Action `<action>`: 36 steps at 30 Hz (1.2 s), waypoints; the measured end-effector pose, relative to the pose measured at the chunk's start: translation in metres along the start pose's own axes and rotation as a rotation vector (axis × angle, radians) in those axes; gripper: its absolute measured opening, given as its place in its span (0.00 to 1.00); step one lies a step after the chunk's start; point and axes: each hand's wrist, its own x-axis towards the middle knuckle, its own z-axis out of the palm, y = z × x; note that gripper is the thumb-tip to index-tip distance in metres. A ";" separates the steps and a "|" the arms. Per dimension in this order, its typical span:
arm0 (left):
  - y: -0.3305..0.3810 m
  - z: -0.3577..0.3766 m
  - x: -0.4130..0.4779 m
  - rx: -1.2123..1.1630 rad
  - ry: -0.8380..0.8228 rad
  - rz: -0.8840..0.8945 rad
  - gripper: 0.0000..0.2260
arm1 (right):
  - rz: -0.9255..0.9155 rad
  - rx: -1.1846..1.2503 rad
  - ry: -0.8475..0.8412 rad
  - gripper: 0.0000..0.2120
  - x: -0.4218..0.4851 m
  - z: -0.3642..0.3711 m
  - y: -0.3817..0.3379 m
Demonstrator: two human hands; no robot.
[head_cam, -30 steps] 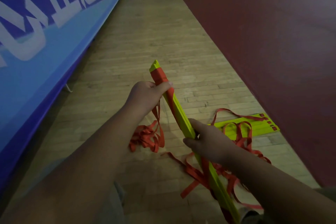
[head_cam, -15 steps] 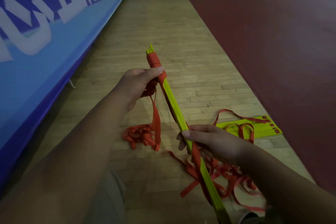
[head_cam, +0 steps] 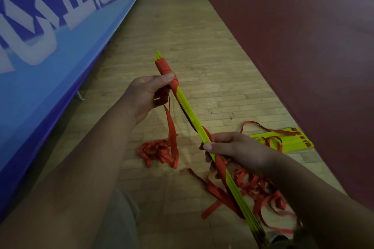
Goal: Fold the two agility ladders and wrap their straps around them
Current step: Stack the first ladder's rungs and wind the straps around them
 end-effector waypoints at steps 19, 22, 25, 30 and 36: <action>-0.024 -0.001 0.006 0.513 0.094 0.075 0.17 | -0.021 -0.372 0.362 0.20 0.022 -0.002 0.025; -0.029 0.003 0.007 0.469 0.123 0.055 0.17 | -0.037 -0.444 0.414 0.19 0.024 -0.001 0.028; -0.032 0.012 0.008 0.276 0.086 -0.020 0.15 | -0.050 -0.473 0.441 0.19 0.024 0.002 0.030; -0.029 0.020 0.009 0.127 0.062 -0.073 0.13 | -0.049 -0.470 0.443 0.20 0.022 0.004 0.029; -0.032 0.019 0.010 0.209 0.218 -0.025 0.14 | -0.051 -0.503 0.501 0.19 0.020 0.006 0.025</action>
